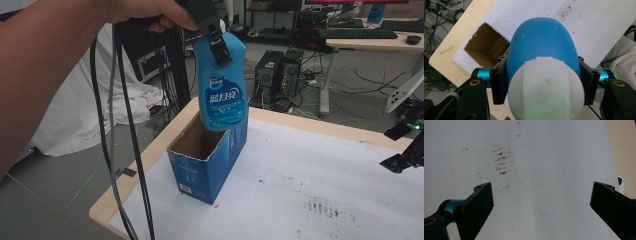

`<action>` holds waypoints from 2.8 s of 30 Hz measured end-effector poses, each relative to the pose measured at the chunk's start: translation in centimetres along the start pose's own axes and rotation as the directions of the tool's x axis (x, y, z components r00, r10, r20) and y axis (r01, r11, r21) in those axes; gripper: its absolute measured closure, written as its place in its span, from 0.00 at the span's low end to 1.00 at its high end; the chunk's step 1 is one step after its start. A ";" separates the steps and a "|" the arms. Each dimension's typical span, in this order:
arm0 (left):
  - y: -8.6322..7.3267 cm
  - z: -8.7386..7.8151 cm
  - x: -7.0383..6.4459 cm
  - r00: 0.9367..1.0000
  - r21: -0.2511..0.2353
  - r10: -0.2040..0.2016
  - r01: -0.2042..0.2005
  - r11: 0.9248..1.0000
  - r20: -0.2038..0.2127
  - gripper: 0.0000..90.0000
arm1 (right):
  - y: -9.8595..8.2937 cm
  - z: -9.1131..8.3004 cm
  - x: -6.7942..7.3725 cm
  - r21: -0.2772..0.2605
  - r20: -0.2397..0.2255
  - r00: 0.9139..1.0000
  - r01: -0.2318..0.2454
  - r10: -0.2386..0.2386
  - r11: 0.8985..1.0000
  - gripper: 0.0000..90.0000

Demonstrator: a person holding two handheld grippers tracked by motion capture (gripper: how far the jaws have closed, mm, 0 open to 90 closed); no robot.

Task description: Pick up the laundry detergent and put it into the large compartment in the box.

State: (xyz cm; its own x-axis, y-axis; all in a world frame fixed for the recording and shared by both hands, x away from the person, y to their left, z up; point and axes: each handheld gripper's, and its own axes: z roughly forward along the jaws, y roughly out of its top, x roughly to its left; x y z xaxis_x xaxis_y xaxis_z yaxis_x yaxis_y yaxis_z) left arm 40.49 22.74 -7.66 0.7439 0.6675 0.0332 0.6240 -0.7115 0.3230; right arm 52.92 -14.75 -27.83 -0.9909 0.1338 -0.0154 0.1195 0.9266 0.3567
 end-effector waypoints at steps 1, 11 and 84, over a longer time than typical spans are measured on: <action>-0.2 0.0 0.1 1.000 0.011 0.001 -0.001 1.000 -0.007 0.42 | 0.0 0.0 0.0 0.001 0.000 1.000 -0.002 0.002 1.000 0.04; -2.1 1.2 1.5 0.999 0.044 0.000 0.001 0.999 -0.035 0.42 | 0.1 0.1 0.0 0.003 -0.001 1.000 -0.006 0.006 1.000 0.04; -7.9 18.8 3.3 0.996 0.180 0.086 -0.088 0.980 0.019 0.35 | -0.4 2.8 -0.2 0.038 -0.034 0.999 -0.026 0.028 0.999 0.04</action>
State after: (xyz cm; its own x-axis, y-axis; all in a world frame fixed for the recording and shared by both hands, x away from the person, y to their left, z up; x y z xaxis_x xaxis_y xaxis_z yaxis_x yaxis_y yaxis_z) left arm 42.48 26.42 -27.93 0.7990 0.5998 0.0428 0.5892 -0.7952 0.1433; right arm 53.28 -14.15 -30.59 -0.9888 0.1471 0.0263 0.1477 0.9355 0.3210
